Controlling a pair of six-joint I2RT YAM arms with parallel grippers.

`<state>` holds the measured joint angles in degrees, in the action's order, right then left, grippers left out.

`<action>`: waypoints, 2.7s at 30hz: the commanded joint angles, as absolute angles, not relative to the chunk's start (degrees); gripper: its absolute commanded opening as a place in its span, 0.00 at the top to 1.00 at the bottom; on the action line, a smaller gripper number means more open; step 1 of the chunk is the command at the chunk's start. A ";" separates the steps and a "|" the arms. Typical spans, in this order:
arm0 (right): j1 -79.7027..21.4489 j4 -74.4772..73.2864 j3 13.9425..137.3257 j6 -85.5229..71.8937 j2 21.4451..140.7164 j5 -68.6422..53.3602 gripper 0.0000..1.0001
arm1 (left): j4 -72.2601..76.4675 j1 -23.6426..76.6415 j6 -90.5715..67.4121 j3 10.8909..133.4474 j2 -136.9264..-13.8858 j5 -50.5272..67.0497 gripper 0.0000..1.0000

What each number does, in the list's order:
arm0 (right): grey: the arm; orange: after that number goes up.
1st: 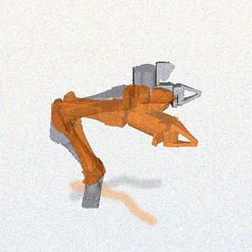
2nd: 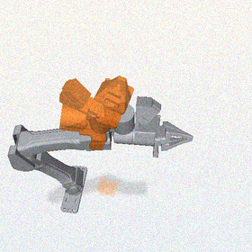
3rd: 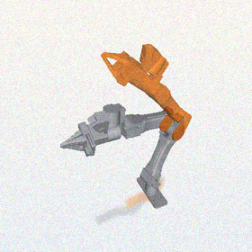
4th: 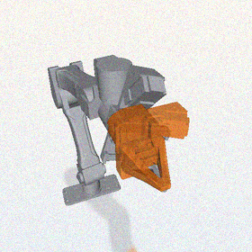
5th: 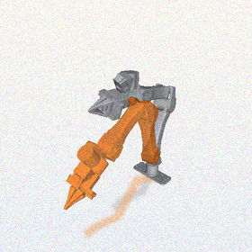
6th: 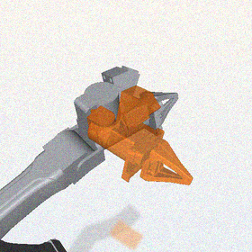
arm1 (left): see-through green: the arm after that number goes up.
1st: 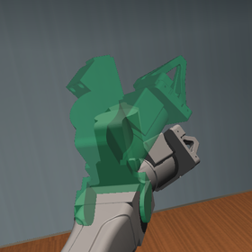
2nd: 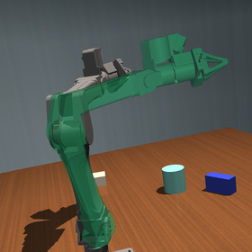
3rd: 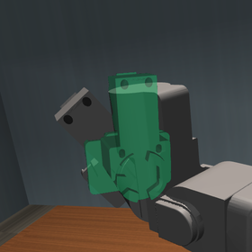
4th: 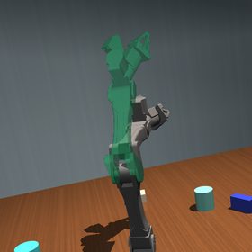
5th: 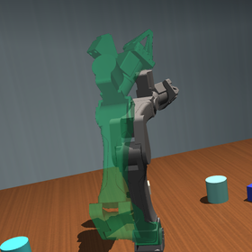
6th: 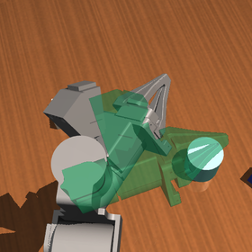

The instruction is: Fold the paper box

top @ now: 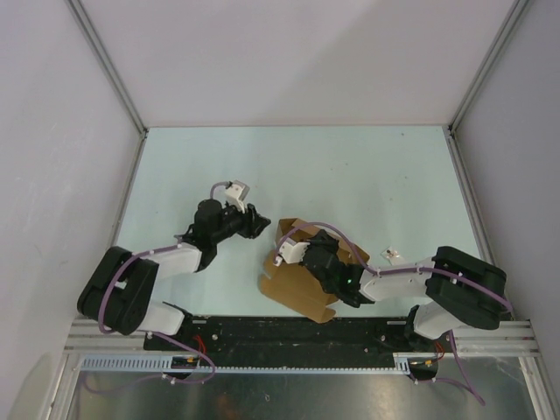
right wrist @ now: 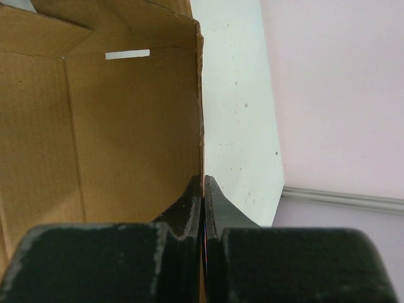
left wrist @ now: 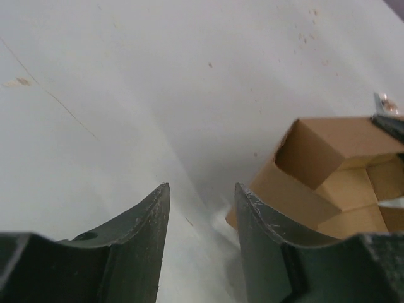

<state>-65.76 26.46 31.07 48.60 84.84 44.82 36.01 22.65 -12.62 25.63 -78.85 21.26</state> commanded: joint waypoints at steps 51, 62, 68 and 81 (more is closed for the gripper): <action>-64.69 36.56 27.95 54.67 84.99 35.60 1.00 | 49.13 34.19 -12.13 18.37 -85.52 23.74 0.52; -65.83 35.69 27.86 53.53 84.90 35.42 1.00 | 51.93 38.14 -10.46 16.79 -85.52 11.69 0.50; -66.18 35.51 27.95 53.09 85.34 36.03 1.00 | 58.25 38.41 -10.90 15.30 -88.15 10.02 0.50; -69.52 42.80 27.86 55.02 91.40 43.76 1.00 | 65.83 38.85 -13.36 12.48 -89.03 10.28 0.50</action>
